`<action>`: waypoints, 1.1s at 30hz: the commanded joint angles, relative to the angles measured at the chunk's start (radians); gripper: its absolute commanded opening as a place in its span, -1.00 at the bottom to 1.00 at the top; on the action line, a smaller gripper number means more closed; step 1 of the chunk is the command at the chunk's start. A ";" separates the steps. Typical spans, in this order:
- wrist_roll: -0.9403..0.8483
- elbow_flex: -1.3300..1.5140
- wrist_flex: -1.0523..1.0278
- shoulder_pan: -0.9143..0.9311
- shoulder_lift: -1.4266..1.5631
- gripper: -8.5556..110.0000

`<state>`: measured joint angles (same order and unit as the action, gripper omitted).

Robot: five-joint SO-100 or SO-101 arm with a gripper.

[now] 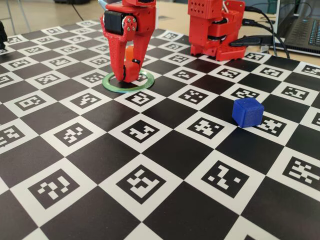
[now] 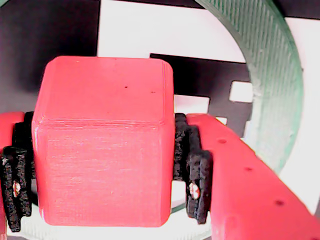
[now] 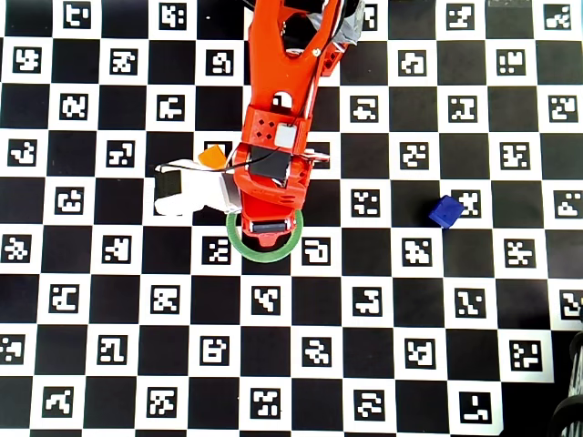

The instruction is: Grab the red cube then put it in the green circle then put the blue cube on top and finally the orange cube on top

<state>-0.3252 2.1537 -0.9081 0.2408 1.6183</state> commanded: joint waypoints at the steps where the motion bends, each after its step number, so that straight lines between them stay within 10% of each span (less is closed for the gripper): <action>1: 0.002 -0.052 -0.008 -0.014 0.005 -0.71; 33: 0.032 -0.061 -0.015 0.002 -0.006 -0.29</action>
<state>-0.3037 2.1430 -0.9081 0.2408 1.5907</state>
